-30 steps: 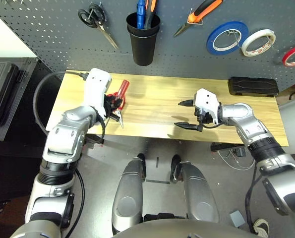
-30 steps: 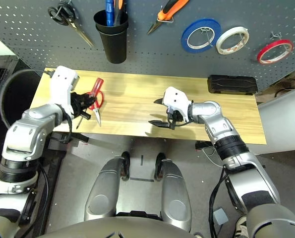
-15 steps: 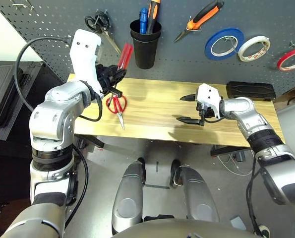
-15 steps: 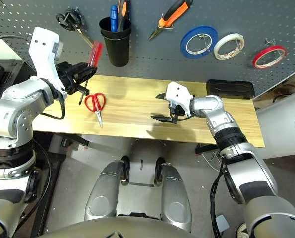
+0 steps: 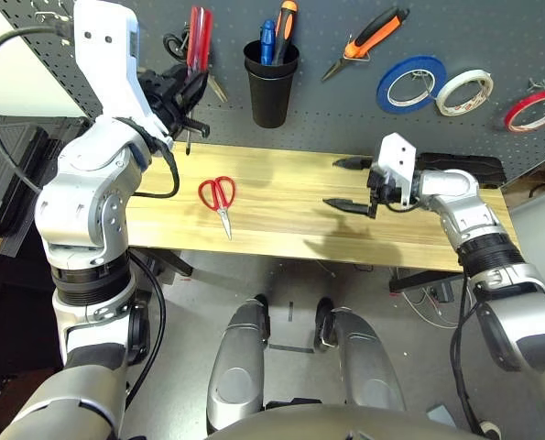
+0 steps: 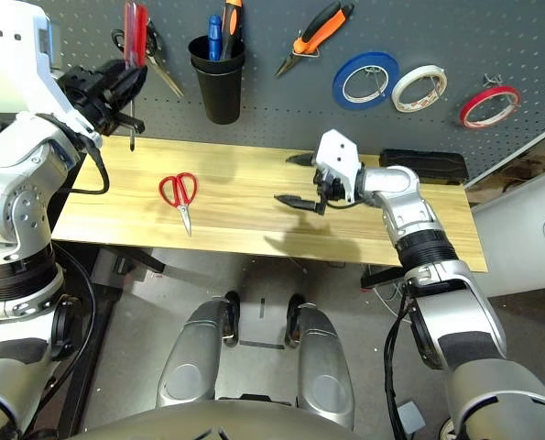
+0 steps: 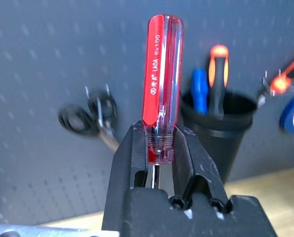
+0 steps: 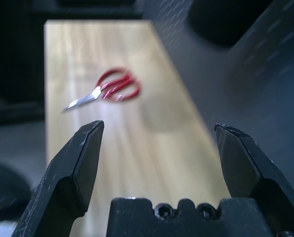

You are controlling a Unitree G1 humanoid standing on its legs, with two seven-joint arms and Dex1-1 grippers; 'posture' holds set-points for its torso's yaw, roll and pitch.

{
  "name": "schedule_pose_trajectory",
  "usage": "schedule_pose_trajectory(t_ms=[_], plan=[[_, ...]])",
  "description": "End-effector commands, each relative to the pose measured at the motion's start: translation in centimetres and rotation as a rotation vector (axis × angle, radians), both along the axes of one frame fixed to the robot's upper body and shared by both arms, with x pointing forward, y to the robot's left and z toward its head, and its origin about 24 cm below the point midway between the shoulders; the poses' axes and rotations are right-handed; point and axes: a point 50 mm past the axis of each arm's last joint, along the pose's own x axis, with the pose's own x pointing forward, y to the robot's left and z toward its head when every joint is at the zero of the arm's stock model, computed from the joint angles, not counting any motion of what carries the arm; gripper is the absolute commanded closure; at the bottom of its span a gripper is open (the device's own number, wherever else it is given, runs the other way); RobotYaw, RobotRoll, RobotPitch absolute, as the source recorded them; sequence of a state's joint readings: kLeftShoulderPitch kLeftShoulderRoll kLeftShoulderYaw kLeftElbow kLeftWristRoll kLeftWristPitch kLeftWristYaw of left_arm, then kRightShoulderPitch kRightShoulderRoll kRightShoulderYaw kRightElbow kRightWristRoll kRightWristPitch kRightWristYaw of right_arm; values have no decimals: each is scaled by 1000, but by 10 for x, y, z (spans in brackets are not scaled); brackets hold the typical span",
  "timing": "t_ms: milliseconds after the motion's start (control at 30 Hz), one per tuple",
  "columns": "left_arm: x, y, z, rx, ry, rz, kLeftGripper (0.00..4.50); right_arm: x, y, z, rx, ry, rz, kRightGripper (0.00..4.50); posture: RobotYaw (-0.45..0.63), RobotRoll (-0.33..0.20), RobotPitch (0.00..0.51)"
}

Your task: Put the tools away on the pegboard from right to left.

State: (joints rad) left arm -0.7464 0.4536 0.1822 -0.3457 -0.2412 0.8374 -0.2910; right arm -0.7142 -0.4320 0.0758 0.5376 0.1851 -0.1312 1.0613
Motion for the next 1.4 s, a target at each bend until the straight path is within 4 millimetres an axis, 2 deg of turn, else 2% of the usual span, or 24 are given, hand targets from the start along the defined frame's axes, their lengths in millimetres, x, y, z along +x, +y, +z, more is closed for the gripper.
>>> schedule_pose_trajectory(t_ms=[33,333,533,833,1400], plan=[[1,-2,8,-13,-49,-5,3795,0,-4,6,44,-11,-41,0,147,0,143],[13,-16,25,-77,-129,-67,3795,0,-4,23,171,-29,-102,0,112,0,148],[22,-21,37,-162,-210,-49,3795,-2,-5,31,243,-27,-129,0,96,0,151],[36,-21,57,-288,-358,33,3795,-4,-4,31,259,-25,-152,0,74,0,157],[59,-67,53,-426,-369,-48,3795,-5,-6,27,244,-19,-175,0,46,0,168]])
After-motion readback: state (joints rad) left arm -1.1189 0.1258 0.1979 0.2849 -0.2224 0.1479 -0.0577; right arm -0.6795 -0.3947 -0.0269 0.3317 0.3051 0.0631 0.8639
